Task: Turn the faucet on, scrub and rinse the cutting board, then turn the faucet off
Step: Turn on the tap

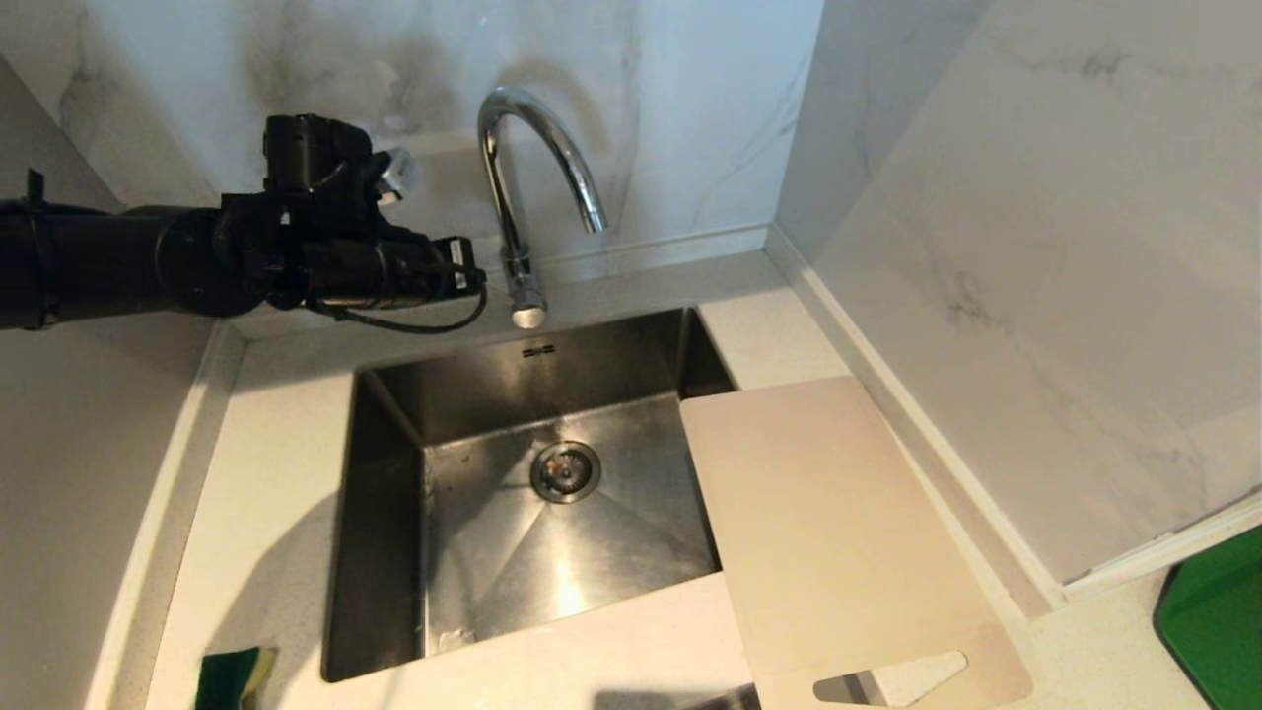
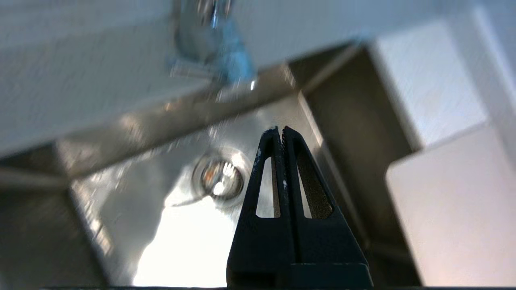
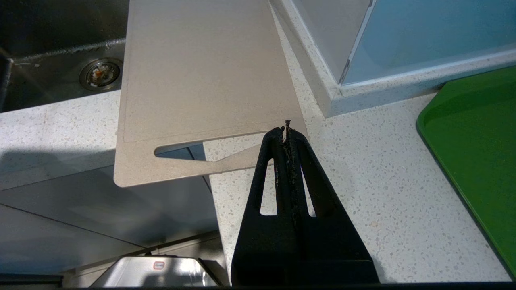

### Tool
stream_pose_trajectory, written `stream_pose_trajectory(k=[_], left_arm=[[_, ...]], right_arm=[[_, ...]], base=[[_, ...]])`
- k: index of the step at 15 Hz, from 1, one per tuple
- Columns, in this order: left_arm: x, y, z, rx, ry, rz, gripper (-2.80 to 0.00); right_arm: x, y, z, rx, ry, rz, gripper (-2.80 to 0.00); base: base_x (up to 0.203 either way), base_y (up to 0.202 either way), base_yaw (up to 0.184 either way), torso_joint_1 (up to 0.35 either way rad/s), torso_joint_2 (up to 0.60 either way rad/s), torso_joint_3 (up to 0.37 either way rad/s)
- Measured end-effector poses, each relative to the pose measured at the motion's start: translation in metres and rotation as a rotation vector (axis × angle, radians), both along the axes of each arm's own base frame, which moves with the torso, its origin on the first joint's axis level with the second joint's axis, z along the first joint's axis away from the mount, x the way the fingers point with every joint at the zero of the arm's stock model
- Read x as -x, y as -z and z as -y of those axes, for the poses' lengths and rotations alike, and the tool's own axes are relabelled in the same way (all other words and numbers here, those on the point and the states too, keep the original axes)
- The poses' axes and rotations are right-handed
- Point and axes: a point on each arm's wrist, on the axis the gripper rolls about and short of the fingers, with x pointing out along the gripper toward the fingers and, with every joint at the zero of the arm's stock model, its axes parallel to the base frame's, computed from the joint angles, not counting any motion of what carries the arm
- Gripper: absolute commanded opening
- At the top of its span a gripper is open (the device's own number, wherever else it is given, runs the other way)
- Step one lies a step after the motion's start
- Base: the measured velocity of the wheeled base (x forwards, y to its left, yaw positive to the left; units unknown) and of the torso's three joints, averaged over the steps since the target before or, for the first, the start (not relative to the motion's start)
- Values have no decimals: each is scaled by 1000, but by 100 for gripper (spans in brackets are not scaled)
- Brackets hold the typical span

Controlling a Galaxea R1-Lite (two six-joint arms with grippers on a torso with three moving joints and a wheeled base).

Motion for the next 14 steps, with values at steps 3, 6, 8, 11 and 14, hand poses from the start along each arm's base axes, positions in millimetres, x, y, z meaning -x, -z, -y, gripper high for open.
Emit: stream_pose_trajectory(k=[3, 6, 8, 11, 14], left_arm=[[-7, 3, 5, 24, -12, 25, -280], [-14, 5, 5, 56, -69, 23, -280], [-19, 5, 7, 105, -106, 17, -280], [-28, 13, 9, 135, -141, 14, -280], [-36, 13, 9, 201, -215, 63, -280]], right_arm=[[0, 0, 0, 1, 0, 0, -280], [0, 0, 0, 0, 0, 0, -280], [0, 0, 0, 1, 0, 0, -280], [0, 0, 0, 1, 0, 1, -280], [0, 0, 0, 1, 0, 0, -280]], base=[[0, 0, 0, 0, 0, 0], [0, 0, 0, 0, 0, 0], [0, 0, 0, 0, 0, 0], [0, 0, 0, 0, 0, 0], [0, 0, 0, 0, 0, 0]])
